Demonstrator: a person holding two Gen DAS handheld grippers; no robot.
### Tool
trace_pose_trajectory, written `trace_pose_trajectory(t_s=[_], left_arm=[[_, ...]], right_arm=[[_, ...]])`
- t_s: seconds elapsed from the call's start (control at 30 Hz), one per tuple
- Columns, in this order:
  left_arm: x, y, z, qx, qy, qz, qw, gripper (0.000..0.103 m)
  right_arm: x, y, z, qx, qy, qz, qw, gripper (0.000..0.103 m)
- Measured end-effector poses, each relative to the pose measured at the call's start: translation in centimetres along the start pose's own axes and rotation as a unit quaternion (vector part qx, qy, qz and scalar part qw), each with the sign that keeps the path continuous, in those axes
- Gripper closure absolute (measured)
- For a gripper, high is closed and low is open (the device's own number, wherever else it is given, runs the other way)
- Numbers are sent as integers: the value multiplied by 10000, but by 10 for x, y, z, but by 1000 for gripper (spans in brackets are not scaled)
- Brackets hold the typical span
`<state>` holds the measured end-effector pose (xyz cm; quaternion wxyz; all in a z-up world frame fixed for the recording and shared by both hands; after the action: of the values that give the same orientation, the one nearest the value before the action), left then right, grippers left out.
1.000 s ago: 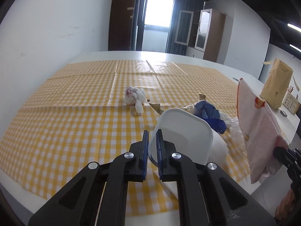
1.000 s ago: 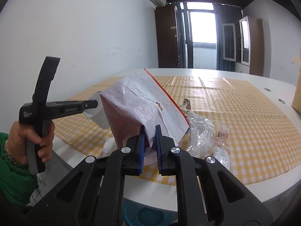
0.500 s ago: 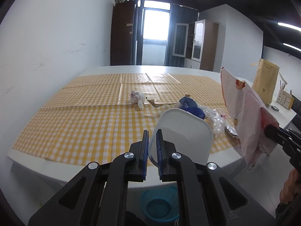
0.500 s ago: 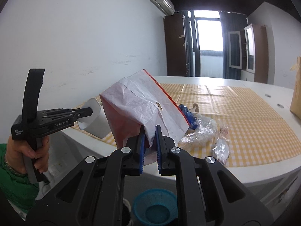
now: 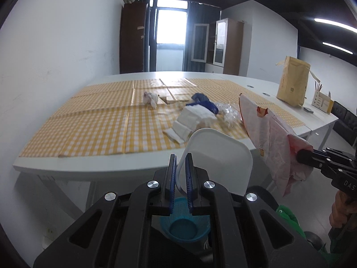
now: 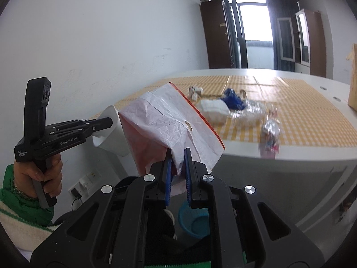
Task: Collect trash
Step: 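Carry the white cup and pink zip bag down over the blue wastebasket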
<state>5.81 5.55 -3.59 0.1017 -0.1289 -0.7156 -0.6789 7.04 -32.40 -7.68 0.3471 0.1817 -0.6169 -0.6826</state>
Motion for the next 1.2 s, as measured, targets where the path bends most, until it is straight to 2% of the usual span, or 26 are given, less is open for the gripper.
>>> trace_pose_trajectory(t_s=[0.2,0.5,0.73,0.93,1.2], left_arm=[[-10,-39,5,160,-108,401,9990,96],[-54,-96,-6,157,-224,1080,9938,95],[-91,-141,1,369,-236,1595,9862,96],[-122,-174,13,496,-47,1929,9799,96],[-166,-220,18,754,8,2477,9659,96]], right_arm=[[-5,-44,3,-1,37,569,9984,93],[-56,-111,-14,-461,94,1399,9891,94],[-99,-157,-28,-721,-36,1898,9792,94],[-125,-195,-43,-1015,-200,2284,9681,94],[-171,-241,-66,-1459,-512,2771,9483,94]])
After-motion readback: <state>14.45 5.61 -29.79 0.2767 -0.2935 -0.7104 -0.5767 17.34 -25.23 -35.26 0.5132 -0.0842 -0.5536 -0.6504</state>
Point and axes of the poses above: each gripper's, at about its wrist camera, not at the fingertips, and x roughly against the way its jaws point, z to its left, y to its top, the point moved 7 cm from there along -x, roughly the way its jaws point, and after that the axes turned 12 degrees about -z, right-handed, at the moved point
